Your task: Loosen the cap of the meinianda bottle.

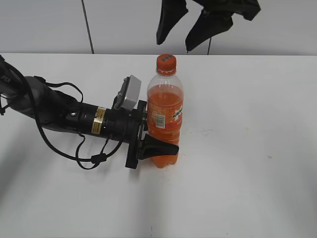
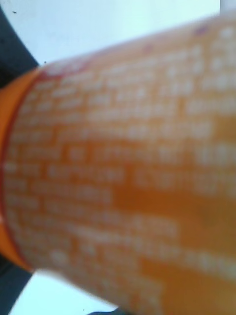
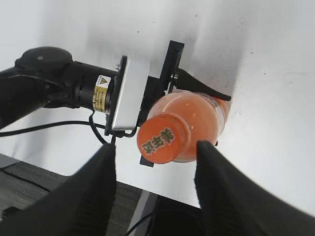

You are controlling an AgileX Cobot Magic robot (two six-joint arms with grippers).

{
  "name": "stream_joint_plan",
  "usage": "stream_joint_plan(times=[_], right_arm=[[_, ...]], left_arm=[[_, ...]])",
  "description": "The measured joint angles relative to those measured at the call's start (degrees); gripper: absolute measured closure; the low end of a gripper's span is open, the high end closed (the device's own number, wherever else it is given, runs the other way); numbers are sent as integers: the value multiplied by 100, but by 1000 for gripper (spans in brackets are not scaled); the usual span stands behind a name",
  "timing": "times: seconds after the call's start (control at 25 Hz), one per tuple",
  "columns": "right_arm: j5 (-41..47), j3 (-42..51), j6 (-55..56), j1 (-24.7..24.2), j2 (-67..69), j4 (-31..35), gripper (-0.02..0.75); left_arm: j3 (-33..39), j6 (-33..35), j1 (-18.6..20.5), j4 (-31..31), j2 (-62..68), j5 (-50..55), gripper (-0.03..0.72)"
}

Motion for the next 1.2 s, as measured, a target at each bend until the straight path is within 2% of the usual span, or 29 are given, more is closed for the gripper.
stream_joint_plan(times=[0.28,1.2], right_arm=[[0,0,636,0,40,4,349],[0,0,754,0,551,98,352]], left_arm=[[0,-12,0,0,0,0,287],[0,-34,0,0,0,-4,287]])
